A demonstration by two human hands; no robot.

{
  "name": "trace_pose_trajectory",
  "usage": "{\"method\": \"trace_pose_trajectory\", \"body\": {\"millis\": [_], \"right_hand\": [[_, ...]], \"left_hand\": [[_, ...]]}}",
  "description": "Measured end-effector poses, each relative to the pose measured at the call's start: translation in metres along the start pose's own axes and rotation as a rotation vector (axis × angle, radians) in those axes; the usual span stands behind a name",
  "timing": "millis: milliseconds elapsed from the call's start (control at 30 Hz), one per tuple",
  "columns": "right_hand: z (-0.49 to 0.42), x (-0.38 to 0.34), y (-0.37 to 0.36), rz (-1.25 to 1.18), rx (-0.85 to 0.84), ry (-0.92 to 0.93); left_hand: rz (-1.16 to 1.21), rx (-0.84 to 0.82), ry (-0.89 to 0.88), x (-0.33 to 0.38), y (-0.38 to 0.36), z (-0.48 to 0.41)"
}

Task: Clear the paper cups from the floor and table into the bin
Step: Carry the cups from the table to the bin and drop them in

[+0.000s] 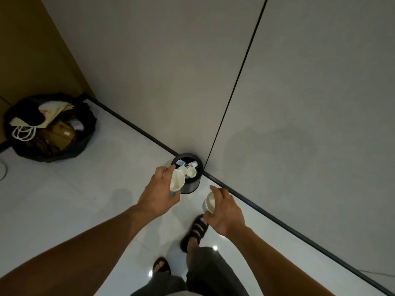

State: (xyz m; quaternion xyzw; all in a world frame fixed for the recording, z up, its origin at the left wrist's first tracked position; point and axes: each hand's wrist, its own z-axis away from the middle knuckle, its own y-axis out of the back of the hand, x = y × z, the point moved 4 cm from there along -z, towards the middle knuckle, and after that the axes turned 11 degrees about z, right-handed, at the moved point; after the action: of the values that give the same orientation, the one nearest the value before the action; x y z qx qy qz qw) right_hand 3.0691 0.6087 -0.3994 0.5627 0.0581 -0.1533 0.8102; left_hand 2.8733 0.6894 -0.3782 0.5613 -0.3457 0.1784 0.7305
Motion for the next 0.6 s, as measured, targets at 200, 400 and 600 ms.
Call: {"method": "trace_pose_trajectory", "body": {"millis": [200, 400, 600], "right_hand": [[-0.115, 0.008, -0.007, -0.051, -0.045, 0.005], [-0.235, 0.033, -0.059, -0.109, -0.088, -0.062], [-0.346, 0.067, -0.154, -0.154, -0.014, -0.091]], "left_hand": [[0.008, -0.025, 0.037, -0.036, -0.012, -0.098], [0.121, -0.025, 0.122, -0.101, -0.068, -0.215], [0.199, -0.095, 0.017, -0.198, -0.176, -0.300]]}}
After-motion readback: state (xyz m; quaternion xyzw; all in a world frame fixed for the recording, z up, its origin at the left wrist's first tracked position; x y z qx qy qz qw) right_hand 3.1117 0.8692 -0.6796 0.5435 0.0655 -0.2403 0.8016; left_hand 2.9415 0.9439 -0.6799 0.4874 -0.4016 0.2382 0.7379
